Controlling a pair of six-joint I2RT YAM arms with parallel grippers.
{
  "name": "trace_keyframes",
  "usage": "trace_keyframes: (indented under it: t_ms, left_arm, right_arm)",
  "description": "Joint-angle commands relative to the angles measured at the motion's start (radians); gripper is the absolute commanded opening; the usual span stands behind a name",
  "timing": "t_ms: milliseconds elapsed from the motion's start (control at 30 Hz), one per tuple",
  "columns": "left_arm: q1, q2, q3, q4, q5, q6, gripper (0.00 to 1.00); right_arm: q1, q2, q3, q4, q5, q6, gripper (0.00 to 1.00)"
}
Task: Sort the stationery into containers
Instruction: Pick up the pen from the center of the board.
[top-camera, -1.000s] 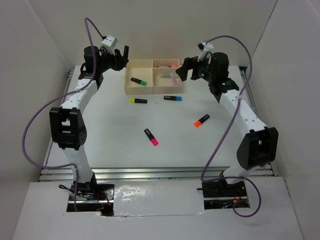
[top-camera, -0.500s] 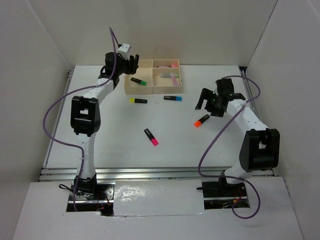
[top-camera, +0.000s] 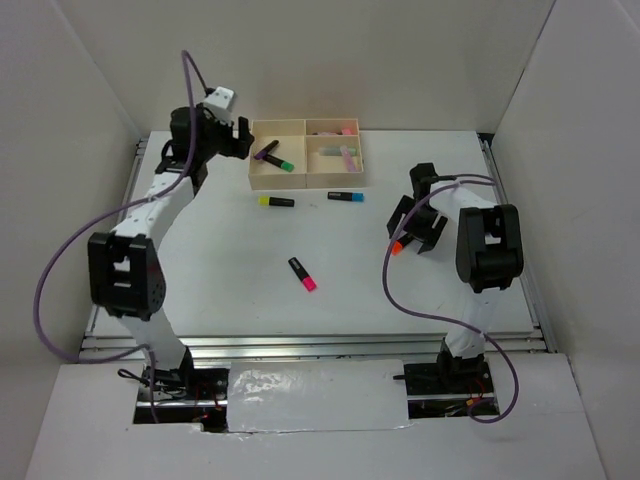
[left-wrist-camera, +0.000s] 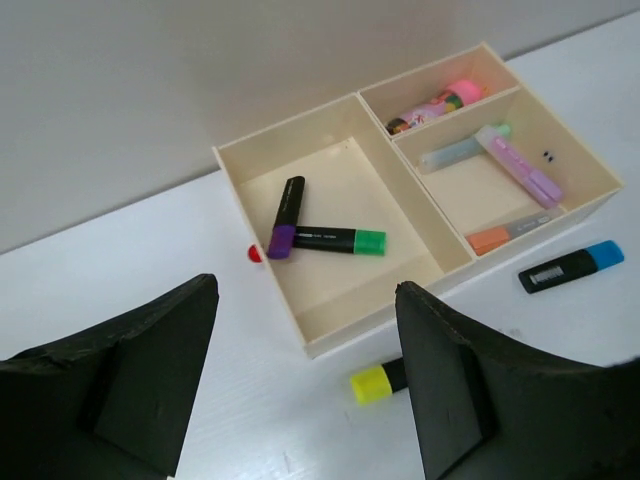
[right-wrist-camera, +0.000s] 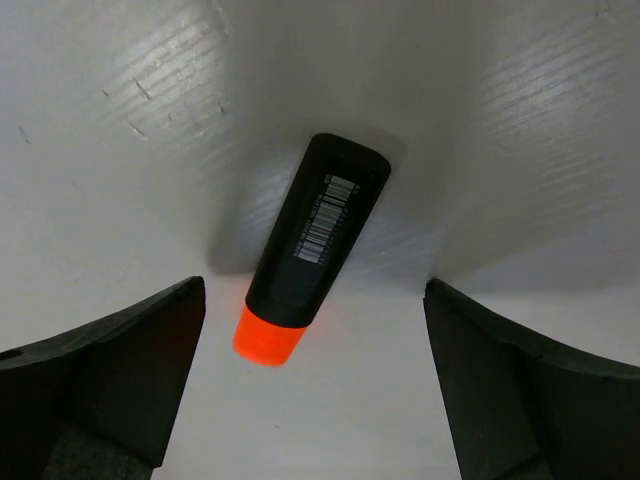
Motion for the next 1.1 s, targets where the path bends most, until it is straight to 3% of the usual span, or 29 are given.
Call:
trace_keyframes:
  t_ms: [0,133,167,367,400,467,500,533,567,633,733,833,900,967,1067]
  left_arm:
    - [0.039,-0.229,-0.063,0.000,0.036,0.022,0.84]
    - [0.097,-0.406,-0.150,-0.111,0.040,0.007,0.84]
    - [0.132,-0.481,-0.167,-0.210,0.058,0.007,0.84]
    - [0.212,-0.826,-0.300,-0.413,0.092,0.188,0.87]
    - [0.220,-0.856,-0.317,-0.472,0.092,0.212,0.88]
    - [0.235,-0.902,-0.317,-0.534,0.092,0.255,0.88]
    - [0.238,-0.907,-0.317,-0.577,0.097,0.264,0.88]
    - [0.244,-0.917,-0.319,-0.596,0.108,0.271,0.87]
    - [0.255,-0.917,-0.325,-0.609,0.150,0.275,0.87]
    - [0.257,-0.927,-0.342,-0.648,0.227,0.320,0.86]
    - [0.247,-0.918,-0.418,-0.671,0.374,0.369,0.87]
    - [0.156,-0.812,-0.414,-0.781,0.460,0.476,0.86]
    - [0.111,-0.703,-0.380,-0.841,0.432,0.509,0.86]
    - [-0.004,-0.639,-0.374,-0.823,0.367,0.438,0.87]
    - [-0.102,-0.669,-0.477,-0.632,0.230,0.247,0.93]
  right_arm:
    - [0.025,0.007,0.047,-0.067,0.046,0.045,0.94]
    - [0.036,0.045,0.076,-0.070,0.039,0.054,0.84]
    - [0.040,0.071,0.096,-0.086,0.055,0.051,0.71]
    - [0.042,0.132,0.207,-0.111,0.043,0.024,0.42]
    - [0.044,0.143,0.216,-0.117,0.043,0.019,0.39]
    - [0.047,0.146,0.219,-0.114,0.036,0.014,0.25]
    - [0.044,0.145,0.217,-0.114,0.033,0.011,0.11]
    - [0.041,0.146,0.216,-0.111,0.004,-0.016,0.03]
    - [0.044,0.146,0.217,-0.102,-0.006,-0.040,0.00]
    - [0.048,0.146,0.242,-0.113,-0.003,-0.102,0.00]
    - [0.077,0.018,0.265,-0.053,-0.110,-0.255,0.00]
    - [0.137,-0.093,0.351,0.060,-0.133,-0.386,0.00]
    - [0.180,-0.110,0.473,0.088,-0.127,-0.476,0.00]
    - [0.226,-0.090,0.608,0.126,-0.101,-0.528,0.00]
    - [0.287,-0.036,0.738,0.221,-0.101,-0.568,0.00]
